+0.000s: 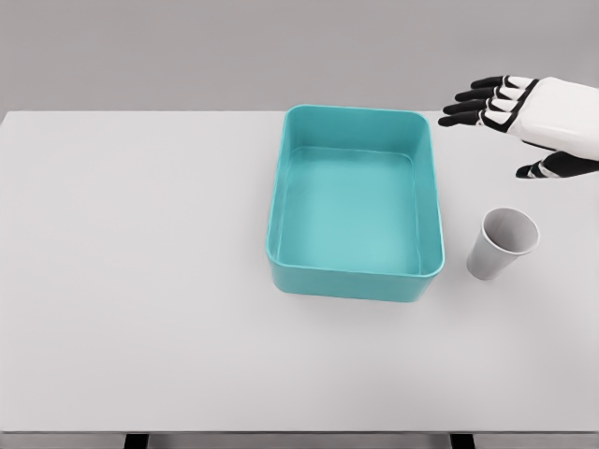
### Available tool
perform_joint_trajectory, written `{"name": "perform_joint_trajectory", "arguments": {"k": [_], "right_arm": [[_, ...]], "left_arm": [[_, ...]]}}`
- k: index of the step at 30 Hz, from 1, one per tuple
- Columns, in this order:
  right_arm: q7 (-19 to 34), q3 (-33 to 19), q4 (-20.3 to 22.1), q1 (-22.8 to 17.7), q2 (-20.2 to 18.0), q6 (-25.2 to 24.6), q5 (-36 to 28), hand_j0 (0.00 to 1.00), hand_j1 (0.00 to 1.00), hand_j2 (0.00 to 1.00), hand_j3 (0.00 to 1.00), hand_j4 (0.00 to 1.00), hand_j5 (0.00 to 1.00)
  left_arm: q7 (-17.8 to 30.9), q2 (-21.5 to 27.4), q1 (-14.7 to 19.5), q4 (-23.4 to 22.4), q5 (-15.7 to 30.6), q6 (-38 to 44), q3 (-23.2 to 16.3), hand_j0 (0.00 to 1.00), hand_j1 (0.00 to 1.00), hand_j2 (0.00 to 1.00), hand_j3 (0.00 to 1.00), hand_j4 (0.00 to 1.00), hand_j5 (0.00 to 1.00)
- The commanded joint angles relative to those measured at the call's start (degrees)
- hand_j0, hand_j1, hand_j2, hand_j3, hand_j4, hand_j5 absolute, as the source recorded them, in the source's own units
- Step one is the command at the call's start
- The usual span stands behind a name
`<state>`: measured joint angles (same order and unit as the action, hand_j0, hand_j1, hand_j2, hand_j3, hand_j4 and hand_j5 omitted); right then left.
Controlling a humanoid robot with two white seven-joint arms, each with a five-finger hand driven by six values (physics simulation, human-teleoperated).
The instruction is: Put the paper cup into the basket with your right arm
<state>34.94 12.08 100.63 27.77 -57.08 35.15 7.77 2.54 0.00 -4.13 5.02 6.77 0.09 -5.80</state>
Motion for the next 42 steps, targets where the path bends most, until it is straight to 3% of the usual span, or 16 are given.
{"name": "perform_joint_trajectory", "arguments": {"k": [1, 5, 7, 9, 12, 14, 17, 21, 26, 29, 31, 38, 42], "right_arm": [[0.1, -0.4, 0.0, 0.0, 0.1, -0.1, -0.2, 1.00, 1.00, 1.00, 1.00, 1.00, 1.00], [0.1, -1.1, -0.1, -0.5, -0.3, -0.1, 0.1, 1.00, 1.00, 1.00, 1.00, 1.00, 1.00], [0.1, -3.7, -0.1, -1.4, 0.0, -0.1, -2.7, 1.00, 1.00, 1.00, 1.00, 1.00, 1.00], [0.1, -8.0, -0.6, -5.9, -0.7, -0.1, -13.6, 1.00, 1.00, 1.00, 1.00, 1.00, 1.00], [0.1, -10.7, -0.4, -9.8, -0.8, -0.1, -17.4, 1.00, 1.00, 1.00, 1.00, 1.00, 1.00], [0.1, -13.5, -1.3, -14.8, -0.8, -0.1, -26.5, 1.00, 1.00, 1.00, 1.00, 1.00, 1.00], [0.1, -15.1, -1.7, -17.9, -0.7, -0.1, -29.6, 1.00, 1.00, 1.00, 1.00, 1.00, 1.00], [0.1, -19.5, -2.5, -26.0, -0.4, -0.8, -41.7, 1.00, 1.00, 1.00, 1.00, 1.00, 1.00], [0.1, -19.6, -3.3, -31.2, 2.8, -7.1, -44.6, 1.00, 1.00, 1.00, 1.00, 1.00, 1.00], [0.1, -19.5, -6.5, -31.4, 7.7, -12.3, -44.7, 1.00, 1.00, 1.00, 1.00, 1.00, 1.00], [0.1, -19.6, -6.8, -32.2, 8.2, -15.4, -44.6, 1.00, 1.00, 1.00, 1.00, 1.00, 1.00], [0.1, -19.7, -8.2, -39.1, 8.1, -17.0, -44.6, 1.00, 1.00, 1.00, 1.00, 1.00, 1.00], [0.1, -19.0, -12.1, -39.9, 8.7, -17.0, -44.6, 1.00, 1.00, 1.00, 1.00, 1.00, 1.00]], "left_arm": [[0.0, 0.0, 0.0, 0.0, 0.0, 0.0, 0.0, 1.00, 1.00, 1.00, 1.00, 1.00, 1.00], [0.0, 0.0, 0.0, 0.0, 0.0, 0.0, 0.0, 1.00, 1.00, 1.00, 1.00, 1.00, 1.00], [0.0, 0.0, 0.0, 0.0, 0.0, 0.0, 0.0, 1.00, 1.00, 1.00, 1.00, 1.00, 1.00], [0.0, 0.0, 0.0, 0.0, 0.0, 0.0, 0.0, 1.00, 1.00, 1.00, 1.00, 1.00, 1.00], [0.0, 0.0, 0.0, 0.0, 0.0, 0.0, 0.0, 1.00, 1.00, 1.00, 1.00, 1.00, 1.00], [0.0, 0.0, 0.0, 0.0, 0.0, 0.0, 0.0, 1.00, 1.00, 1.00, 1.00, 1.00, 1.00], [0.0, 0.0, 0.0, 0.0, 0.0, 0.0, 0.0, 1.00, 1.00, 1.00, 1.00, 1.00, 1.00], [0.0, 0.0, 0.0, 0.0, 0.0, 0.0, 0.0, 1.00, 1.00, 1.00, 1.00, 1.00, 1.00], [0.0, 0.0, 0.0, 0.0, 0.0, 0.0, 0.0, 1.00, 1.00, 1.00, 1.00, 1.00, 1.00], [0.0, 0.0, 0.0, 0.0, 0.0, 0.0, 0.0, 1.00, 1.00, 1.00, 1.00, 1.00, 1.00], [0.0, 0.0, 0.0, 0.0, 0.0, 0.0, 0.0, 1.00, 1.00, 1.00, 1.00, 1.00, 1.00], [0.0, 0.0, 0.0, 0.0, 0.0, 0.0, 0.0, 1.00, 1.00, 1.00, 1.00, 1.00, 1.00], [0.0, 0.0, 0.0, 0.0, 0.0, 0.0, 0.0, 1.00, 1.00, 1.00, 1.00, 1.00, 1.00]]}}
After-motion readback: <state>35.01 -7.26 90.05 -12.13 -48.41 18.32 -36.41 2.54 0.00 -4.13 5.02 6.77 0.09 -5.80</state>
